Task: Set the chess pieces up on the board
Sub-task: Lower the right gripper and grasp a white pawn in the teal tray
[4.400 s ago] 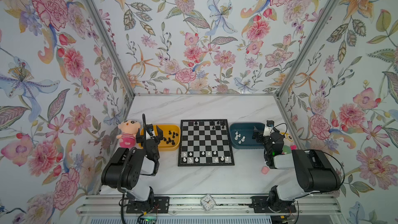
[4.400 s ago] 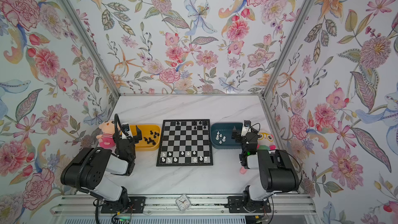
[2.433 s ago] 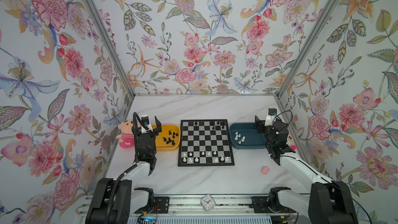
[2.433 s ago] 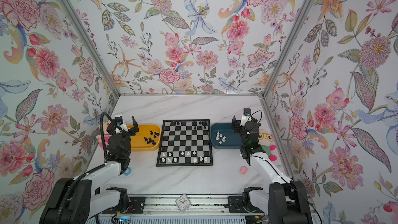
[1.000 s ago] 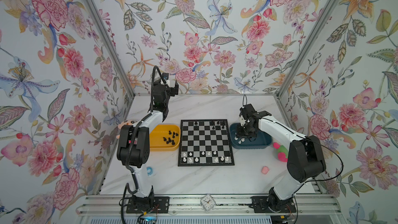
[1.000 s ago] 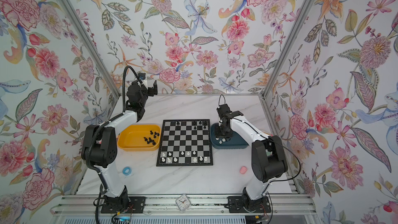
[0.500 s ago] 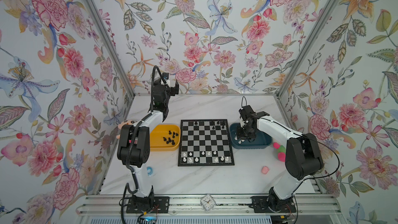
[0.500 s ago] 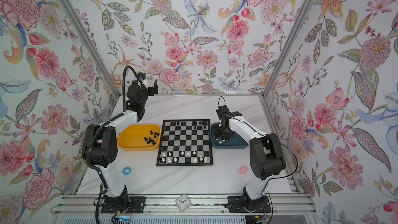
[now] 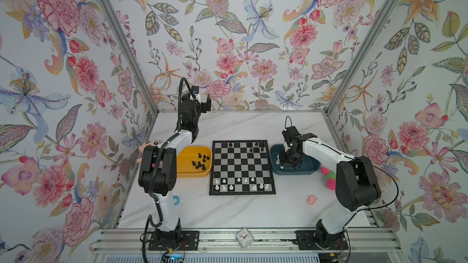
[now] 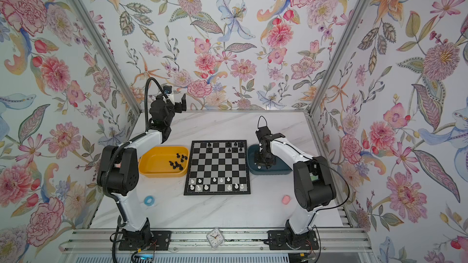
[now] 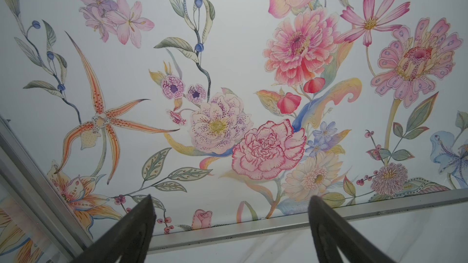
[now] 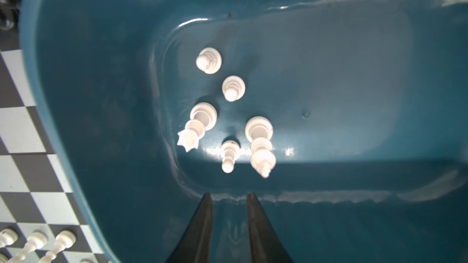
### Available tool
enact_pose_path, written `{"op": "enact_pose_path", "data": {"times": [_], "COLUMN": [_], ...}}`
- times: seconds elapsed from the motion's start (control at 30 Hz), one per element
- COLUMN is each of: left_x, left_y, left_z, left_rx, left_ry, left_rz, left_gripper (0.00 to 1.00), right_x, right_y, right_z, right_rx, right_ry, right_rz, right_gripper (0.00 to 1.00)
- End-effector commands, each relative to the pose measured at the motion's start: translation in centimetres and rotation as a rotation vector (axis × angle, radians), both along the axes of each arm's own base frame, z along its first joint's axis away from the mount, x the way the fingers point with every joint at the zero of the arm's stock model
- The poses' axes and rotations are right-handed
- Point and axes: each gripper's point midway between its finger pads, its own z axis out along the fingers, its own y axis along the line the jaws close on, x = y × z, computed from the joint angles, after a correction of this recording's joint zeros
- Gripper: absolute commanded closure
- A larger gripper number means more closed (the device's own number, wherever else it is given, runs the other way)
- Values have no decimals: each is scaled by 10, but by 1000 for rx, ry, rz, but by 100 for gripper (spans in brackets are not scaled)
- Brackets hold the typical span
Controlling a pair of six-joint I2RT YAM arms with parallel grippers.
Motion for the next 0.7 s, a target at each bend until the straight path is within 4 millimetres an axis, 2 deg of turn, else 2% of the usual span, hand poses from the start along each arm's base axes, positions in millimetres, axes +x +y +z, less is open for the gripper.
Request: {"op": "enact_pose_path", "data": {"times": [0.0,0.67], "left_x": [2,-1], "left_y": [-10,-11], "left_z": [14,15], "left_rx": [-24,-25], "left_ry": [-49,-59], "left_rz": [-36,-44], "left_gripper": [5,4], "right_x": [1,6], "right_y": [-2,-1], "right_z": [-7,-19], "right_rx": [-8,-10], "right_ry": [3,11], "right_rz": [-19,-27], "right_gripper": [74,77]}}
